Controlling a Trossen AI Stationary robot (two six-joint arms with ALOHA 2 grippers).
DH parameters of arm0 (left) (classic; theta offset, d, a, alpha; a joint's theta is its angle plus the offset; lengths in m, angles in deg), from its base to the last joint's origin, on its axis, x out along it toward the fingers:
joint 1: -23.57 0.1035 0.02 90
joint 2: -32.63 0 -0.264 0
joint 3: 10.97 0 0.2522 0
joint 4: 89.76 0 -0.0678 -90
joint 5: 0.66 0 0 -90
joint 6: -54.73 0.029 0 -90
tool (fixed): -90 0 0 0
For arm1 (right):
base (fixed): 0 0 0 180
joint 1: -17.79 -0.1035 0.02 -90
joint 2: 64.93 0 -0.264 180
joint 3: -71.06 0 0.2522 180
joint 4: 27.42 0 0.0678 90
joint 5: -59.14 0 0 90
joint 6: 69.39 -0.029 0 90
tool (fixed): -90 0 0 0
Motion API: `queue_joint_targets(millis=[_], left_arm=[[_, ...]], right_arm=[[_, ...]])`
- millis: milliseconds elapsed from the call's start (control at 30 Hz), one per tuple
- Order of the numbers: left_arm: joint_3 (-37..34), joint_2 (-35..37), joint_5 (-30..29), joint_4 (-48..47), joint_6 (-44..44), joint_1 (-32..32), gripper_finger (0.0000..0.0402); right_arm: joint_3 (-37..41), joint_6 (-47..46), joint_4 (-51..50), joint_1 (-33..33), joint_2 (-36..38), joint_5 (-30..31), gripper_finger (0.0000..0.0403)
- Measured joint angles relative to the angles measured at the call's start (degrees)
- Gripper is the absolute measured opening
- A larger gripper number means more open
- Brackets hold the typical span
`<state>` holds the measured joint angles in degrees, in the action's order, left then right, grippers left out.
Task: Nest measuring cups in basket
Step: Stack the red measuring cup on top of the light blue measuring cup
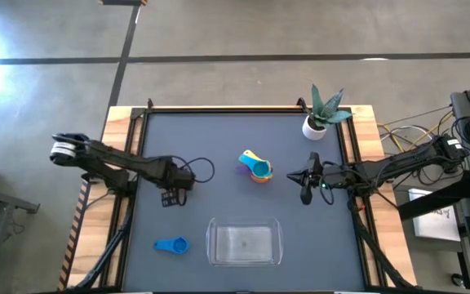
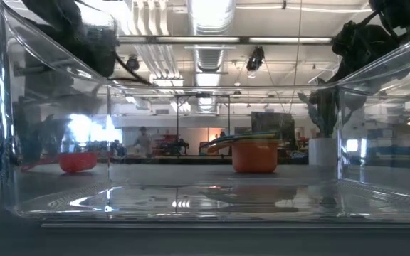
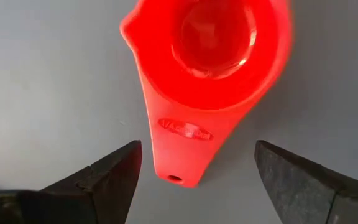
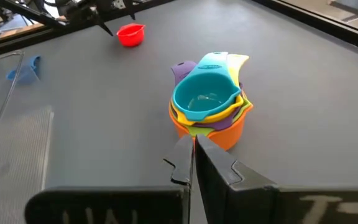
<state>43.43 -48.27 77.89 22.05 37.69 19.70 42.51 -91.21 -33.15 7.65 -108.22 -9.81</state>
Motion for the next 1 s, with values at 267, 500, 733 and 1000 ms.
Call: queue_joint_targets(millis=[267,500,733,1000], left_arm=[[0.3,-5.6,1.4,0.1,0.9,2.1,0.0294],[0.1,-5.4,5.2,1.1,3.4,4.0,0.0273],[0.0,-5.8,8.6,2.0,4.3,4.4,0.0179],[1.5,-6.0,8.9,2.2,5.1,4.4,0.013]], right_arm=[[0.0,-0.1,0.0,0.0,0.0,-0.1,0.0009],[0.0,0.9,0.0,0.0,0.0,-0.1,0.0009],[0.0,0.9,0.0,0.0,0.0,0.0,0.0009],[0.0,1.1,0.0,0.0,0.0,0.0,0.0009]])
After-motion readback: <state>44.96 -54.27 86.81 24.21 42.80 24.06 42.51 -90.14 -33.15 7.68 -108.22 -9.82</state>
